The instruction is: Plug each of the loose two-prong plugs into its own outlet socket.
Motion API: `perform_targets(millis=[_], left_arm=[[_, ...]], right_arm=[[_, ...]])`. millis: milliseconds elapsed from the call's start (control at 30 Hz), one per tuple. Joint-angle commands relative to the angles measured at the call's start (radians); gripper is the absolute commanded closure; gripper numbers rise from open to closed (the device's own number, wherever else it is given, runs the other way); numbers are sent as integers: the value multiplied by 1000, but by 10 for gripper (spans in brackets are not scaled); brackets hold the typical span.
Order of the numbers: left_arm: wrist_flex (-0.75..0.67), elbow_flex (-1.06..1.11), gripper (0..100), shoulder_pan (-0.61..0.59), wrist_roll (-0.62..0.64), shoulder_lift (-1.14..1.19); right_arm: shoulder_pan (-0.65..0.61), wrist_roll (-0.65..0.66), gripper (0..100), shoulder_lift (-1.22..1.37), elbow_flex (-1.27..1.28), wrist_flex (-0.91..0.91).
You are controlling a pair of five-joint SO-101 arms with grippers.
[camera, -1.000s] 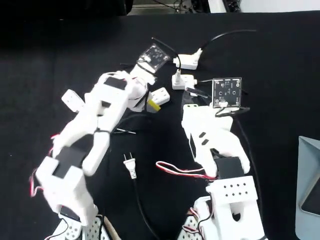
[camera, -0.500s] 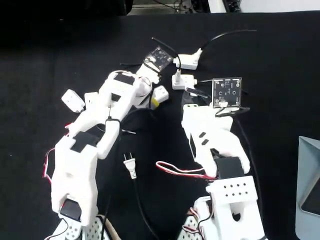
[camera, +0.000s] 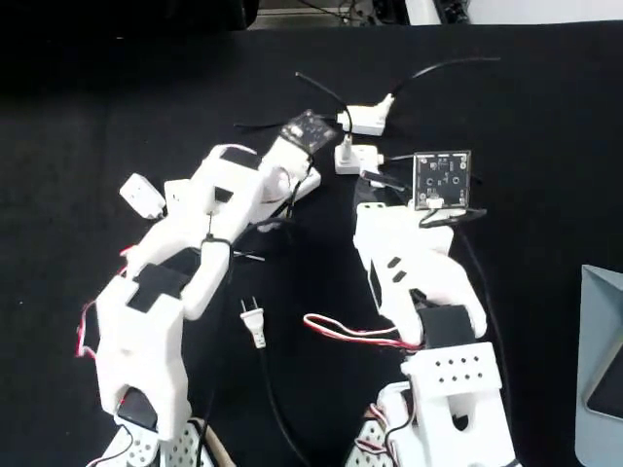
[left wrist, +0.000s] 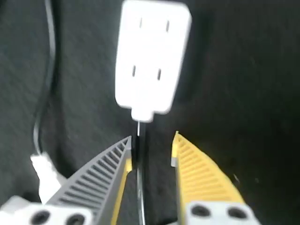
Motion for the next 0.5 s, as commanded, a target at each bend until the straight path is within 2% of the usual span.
perform_targets(millis=[0, 267, 467], left_arm=[[-37, 185, 859, 5, -6, -161], [-216, 573, 862, 4, -5, -419], [-239, 690, 869, 2, -5, -523]], right_arm=[[8, -8, 987, -12, -4, -18], [5, -2, 987, -12, 8, -25], [5, -6, 987, -12, 8, -23]])
